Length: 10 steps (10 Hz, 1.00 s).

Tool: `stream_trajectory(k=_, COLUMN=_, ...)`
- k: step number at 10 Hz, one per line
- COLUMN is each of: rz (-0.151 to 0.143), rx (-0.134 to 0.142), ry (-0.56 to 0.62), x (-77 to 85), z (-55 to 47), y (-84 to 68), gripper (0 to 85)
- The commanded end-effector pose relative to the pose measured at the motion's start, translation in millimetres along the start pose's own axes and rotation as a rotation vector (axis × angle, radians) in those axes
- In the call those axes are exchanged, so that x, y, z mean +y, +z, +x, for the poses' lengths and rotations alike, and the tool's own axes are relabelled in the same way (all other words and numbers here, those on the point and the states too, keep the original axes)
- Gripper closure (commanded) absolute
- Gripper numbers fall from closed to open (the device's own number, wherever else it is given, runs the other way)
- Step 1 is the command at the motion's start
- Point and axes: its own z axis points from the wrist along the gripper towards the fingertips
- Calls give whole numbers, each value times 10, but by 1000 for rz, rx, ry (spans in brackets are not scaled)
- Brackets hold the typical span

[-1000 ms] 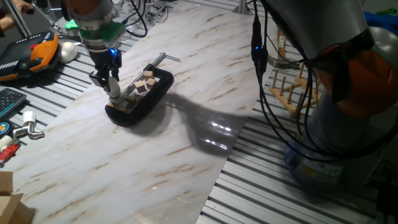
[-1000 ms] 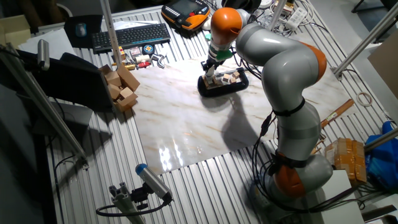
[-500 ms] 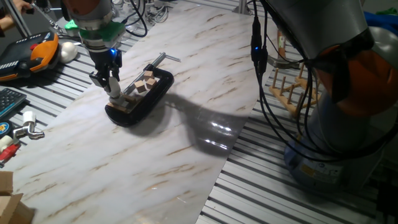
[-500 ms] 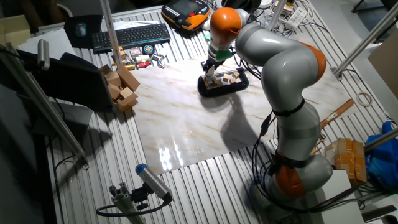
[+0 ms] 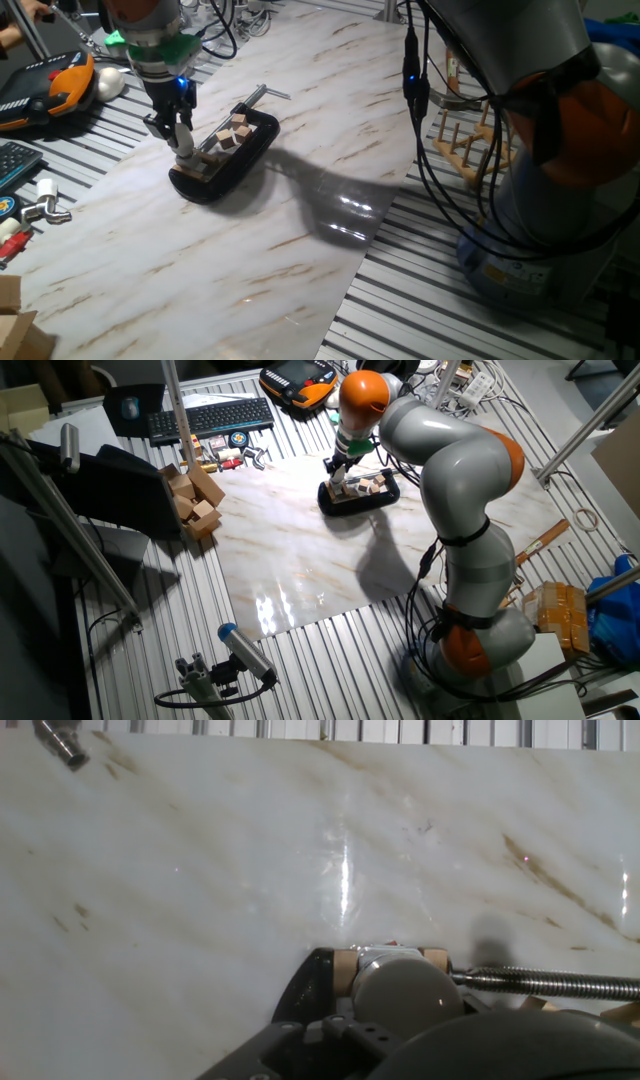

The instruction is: Install the light bulb by rotating it

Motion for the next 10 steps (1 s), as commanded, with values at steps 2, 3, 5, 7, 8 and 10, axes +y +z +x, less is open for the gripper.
stream_trajectory(k=2, rz=-2, rx=8, ry=26, x=0, z=-1, y=6, gripper=850)
stream_trajectory(k=3, rz=-5, rx=9, ry=37, x=0, z=0, y=12, gripper=850)
stream_trajectory(k=5, rz=-14, rx=16, ry=70, x=-1, z=0, y=21, gripper=850)
stream_trajectory(k=7, rz=-11, rx=18, ry=95, x=-5, z=2, y=21, gripper=850)
stream_trajectory(k=8, rz=-8, rx=17, ry=107, x=-3, z=0, y=20, gripper=850)
stream_trajectory(k=10, rz=-17, rx=20, ry=140, x=-1, z=0, y=20, gripper=850)
